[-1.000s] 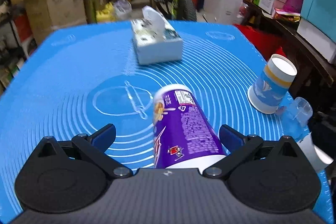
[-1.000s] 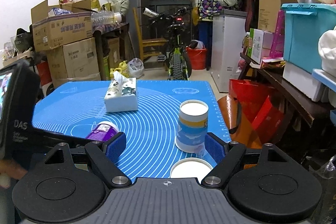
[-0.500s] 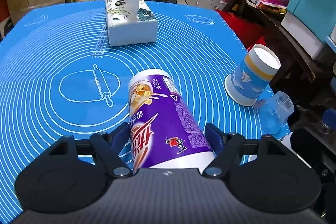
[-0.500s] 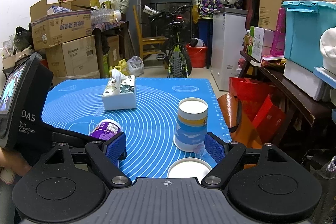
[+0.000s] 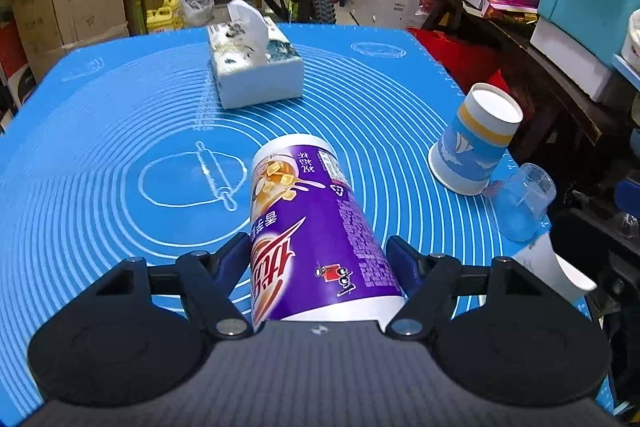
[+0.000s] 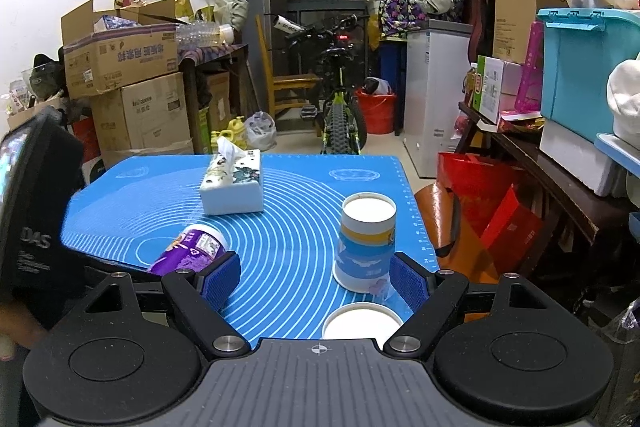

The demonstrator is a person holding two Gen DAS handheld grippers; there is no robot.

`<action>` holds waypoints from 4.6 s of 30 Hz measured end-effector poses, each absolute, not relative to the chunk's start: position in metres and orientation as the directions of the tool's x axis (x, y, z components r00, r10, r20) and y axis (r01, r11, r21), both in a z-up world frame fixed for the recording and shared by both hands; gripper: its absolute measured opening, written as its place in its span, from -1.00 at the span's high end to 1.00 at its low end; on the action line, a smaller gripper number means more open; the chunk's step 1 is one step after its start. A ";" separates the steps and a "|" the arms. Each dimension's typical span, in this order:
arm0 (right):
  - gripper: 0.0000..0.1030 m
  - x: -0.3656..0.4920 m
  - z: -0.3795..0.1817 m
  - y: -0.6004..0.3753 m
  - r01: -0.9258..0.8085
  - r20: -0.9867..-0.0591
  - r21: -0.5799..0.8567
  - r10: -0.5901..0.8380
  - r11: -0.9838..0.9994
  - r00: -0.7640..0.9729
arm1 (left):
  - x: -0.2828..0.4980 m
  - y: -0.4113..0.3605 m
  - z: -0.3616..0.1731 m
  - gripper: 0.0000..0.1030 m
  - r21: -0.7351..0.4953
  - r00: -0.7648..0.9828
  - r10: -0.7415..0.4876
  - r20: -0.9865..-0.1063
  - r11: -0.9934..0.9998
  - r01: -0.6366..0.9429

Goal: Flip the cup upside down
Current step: 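Lift the purple cup with the left tool while the right tool approaches it, then grasp the purple cup with the right tool while the left tool releases it, then rotate the purple cup mouth-down with the right tool and lower it onto the mat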

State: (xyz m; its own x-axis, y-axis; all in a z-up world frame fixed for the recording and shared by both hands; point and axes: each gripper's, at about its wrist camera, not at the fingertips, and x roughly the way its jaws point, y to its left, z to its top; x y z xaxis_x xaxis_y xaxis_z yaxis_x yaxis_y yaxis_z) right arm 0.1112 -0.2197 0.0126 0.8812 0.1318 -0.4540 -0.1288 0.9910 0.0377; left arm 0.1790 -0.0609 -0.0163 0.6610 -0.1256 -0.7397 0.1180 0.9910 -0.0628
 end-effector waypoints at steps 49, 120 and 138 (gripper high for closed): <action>-0.64 0.055 0.006 -0.147 -0.289 -0.532 0.039 0.265 0.957 0.805 | 0.051 0.016 -0.013 -0.65 -0.044 0.674 -0.059 -0.736 0.998 0.039; -0.33 -0.003 -0.054 -0.071 -0.443 -0.296 -0.161 0.385 0.882 0.874 | -0.001 0.094 -0.023 -0.85 -0.003 0.740 0.109 -0.664 0.989 -0.148; -0.41 -0.015 -0.050 -0.070 -0.446 -0.329 -0.175 0.374 0.878 0.867 | -0.011 0.091 -0.015 -0.85 -0.010 0.757 0.098 -0.646 0.991 -0.136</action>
State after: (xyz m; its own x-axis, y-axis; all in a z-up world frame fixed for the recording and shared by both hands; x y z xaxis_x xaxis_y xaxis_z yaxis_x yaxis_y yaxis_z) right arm -0.0152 -0.0697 -0.0496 0.8670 0.3743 -0.3290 -0.4456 0.8779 -0.1754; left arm -0.0113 0.0914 -0.0153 0.7569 0.0975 -0.6462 -0.1358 0.9907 -0.0095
